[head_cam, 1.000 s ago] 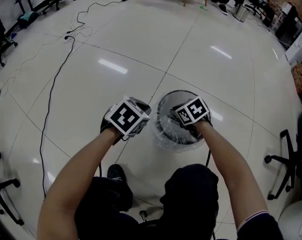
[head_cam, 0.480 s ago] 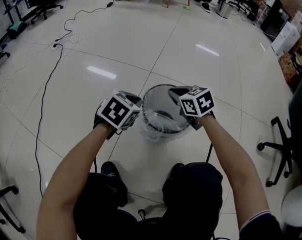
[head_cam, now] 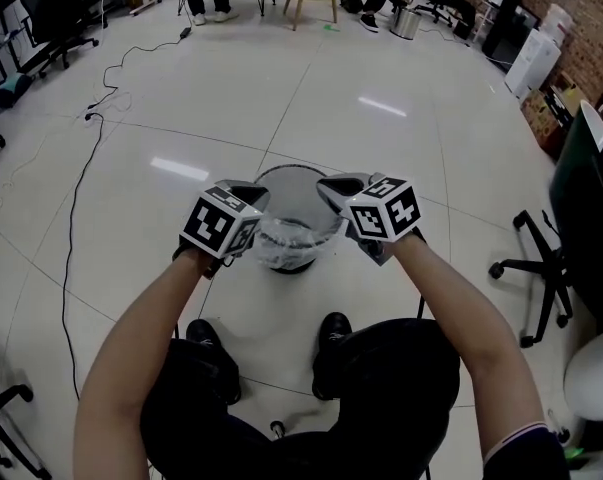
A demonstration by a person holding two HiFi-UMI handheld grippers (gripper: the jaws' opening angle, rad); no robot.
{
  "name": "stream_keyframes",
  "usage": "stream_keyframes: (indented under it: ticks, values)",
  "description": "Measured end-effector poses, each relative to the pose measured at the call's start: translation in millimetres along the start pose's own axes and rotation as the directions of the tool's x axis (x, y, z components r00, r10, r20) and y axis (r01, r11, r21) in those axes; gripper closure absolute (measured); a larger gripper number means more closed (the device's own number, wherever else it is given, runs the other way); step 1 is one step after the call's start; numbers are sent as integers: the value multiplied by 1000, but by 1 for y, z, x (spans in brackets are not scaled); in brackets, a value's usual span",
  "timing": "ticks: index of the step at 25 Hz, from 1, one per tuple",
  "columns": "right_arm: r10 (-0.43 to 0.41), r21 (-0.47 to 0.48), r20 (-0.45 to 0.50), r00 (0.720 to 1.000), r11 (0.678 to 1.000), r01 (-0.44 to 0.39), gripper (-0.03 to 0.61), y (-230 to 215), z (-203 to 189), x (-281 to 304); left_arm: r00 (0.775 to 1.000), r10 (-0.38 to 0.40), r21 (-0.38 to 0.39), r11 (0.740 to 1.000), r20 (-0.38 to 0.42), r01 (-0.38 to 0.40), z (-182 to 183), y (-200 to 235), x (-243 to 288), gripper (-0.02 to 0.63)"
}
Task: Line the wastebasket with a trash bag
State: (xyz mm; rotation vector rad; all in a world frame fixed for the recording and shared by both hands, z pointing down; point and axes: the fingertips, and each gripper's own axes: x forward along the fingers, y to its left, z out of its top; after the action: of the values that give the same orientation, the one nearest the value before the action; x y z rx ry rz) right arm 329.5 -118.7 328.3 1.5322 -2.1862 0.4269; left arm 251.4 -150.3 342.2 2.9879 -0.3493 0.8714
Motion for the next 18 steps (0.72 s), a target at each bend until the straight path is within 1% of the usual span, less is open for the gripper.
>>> stream_keyframes:
  ticks: [2,4,8,10,13,15,18]
  values:
    - [-9,28,41,999,1000,7,577,4,5,-11,1000,-2,-20,1000,28,2,5,-11,-7,601]
    - [-18,45,106,994,999,14,577,12,11,-20,998,5,-38,999,56,-3,9,-22,-15,602]
    - [-24,39,228,973,999,15,577,33,16,-37,994,40,-42,999,106,-35,15,-40,-30,602]
    - [-15,22,251,968,1000,10,577,44,16,-41,989,61,-49,997,136,-55,16,-48,-41,602]
    - [6,-13,250,968,1000,-3,577,62,16,-46,981,80,-45,996,177,-73,18,-59,-58,603]
    - [25,-26,253,967,999,-19,577,72,17,-52,977,91,-42,996,193,-84,19,-65,-66,602]
    - [37,-33,282,959,999,-28,578,78,25,-60,972,103,-46,994,213,-95,24,-70,-72,601]
